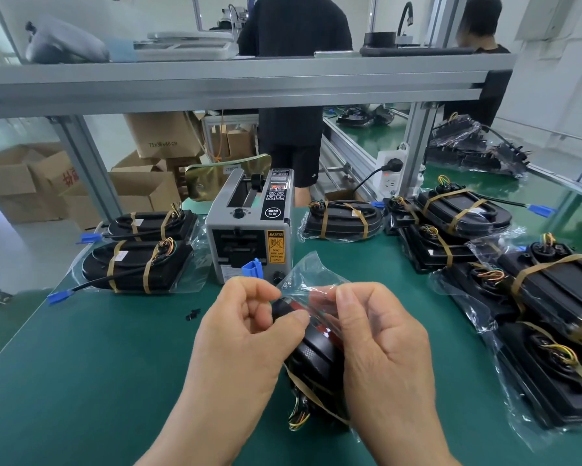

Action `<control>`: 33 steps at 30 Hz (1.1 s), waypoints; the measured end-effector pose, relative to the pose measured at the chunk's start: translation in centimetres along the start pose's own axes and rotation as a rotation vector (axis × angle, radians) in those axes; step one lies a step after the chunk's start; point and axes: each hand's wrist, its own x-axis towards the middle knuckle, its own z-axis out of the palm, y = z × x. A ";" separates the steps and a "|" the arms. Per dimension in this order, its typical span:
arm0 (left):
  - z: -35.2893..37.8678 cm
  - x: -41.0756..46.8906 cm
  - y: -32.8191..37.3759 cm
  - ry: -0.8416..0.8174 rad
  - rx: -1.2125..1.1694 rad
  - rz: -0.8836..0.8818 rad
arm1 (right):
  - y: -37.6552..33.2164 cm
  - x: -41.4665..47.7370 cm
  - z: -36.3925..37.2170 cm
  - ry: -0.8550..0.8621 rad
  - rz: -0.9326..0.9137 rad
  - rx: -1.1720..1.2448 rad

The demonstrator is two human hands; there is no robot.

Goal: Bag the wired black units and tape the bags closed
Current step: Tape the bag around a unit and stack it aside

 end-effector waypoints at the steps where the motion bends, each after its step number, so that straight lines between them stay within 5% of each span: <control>1: 0.0 0.1 -0.1 0.007 -0.001 0.003 | 0.0 0.0 0.0 0.000 -0.002 -0.009; 13: -0.4 0.0 0.0 -0.054 -0.016 -0.009 | -0.4 -0.1 0.0 -0.031 0.008 0.031; 20: -0.9 0.3 -0.4 -0.129 -0.122 -0.022 | -1.3 0.0 -1.2 -0.457 0.039 -0.283; 23: -1.8 0.2 -0.9 -0.154 -0.193 -0.009 | -0.8 0.6 -2.3 -0.429 0.015 -0.395; 27: -4.3 1.1 -2.5 -0.002 0.110 0.091 | -0.2 1.2 -4.0 -0.358 -0.002 -0.136; 30: -4.8 2.0 -3.1 -0.268 0.374 0.101 | 1.1 1.4 -4.8 -0.316 -0.006 0.189; 33: -4.1 2.9 -2.7 -0.487 0.341 0.015 | 3.0 1.2 -4.6 -0.311 -0.006 0.385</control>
